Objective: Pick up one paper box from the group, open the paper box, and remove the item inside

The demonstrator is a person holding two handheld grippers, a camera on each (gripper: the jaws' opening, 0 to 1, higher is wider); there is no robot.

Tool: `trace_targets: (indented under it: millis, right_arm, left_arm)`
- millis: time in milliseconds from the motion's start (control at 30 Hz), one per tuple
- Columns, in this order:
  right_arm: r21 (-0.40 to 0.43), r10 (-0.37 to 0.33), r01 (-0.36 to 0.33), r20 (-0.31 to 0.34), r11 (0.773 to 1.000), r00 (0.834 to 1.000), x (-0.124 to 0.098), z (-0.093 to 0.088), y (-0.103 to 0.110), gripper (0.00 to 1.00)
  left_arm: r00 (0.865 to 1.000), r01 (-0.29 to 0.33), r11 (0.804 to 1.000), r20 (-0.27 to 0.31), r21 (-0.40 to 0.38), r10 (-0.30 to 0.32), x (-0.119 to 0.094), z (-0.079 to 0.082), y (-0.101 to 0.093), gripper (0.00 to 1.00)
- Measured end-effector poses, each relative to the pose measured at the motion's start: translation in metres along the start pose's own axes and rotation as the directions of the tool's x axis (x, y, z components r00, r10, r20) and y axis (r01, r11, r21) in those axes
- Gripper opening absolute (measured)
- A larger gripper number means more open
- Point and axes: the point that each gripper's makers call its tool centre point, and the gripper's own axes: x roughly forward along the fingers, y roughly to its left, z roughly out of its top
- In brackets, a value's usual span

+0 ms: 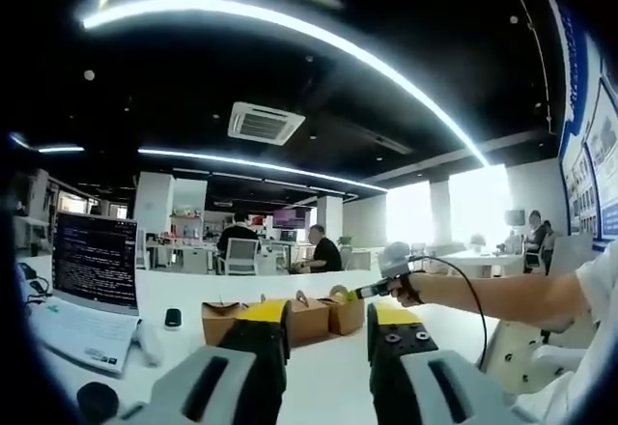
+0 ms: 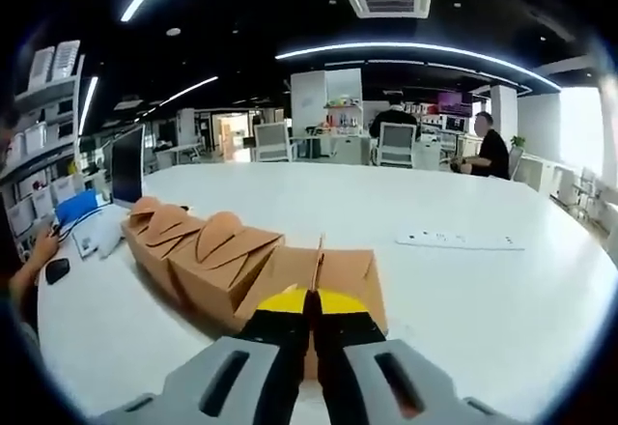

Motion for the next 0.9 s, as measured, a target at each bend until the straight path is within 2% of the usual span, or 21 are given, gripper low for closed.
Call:
trace_targets:
  millis: [300,633,900]
  right_arm:
    - [-0.003,0.01,-0.01,-0.005,1.0,1.0,-0.001,0.0,-0.001,0.03]
    - [0.008,0.021,-0.021,-0.003,1.0,1.0,-0.013,-0.005,0.002,0.03]
    - [-0.002,0.039,-0.039,-0.008,0.999,0.999,-0.01,-0.001,-0.006,0.03]
  left_arm:
    - [1.0,0.005,1.0,-0.003,0.002,-0.005,0.001,0.0,-0.001,0.33]
    - [1.0,0.006,1.0,-0.003,0.003,-0.006,0.001,0.0,-0.001,0.33]
    - [1.0,0.008,1.0,-0.005,0.003,-0.008,0.002,-0.001,-0.001,0.33]
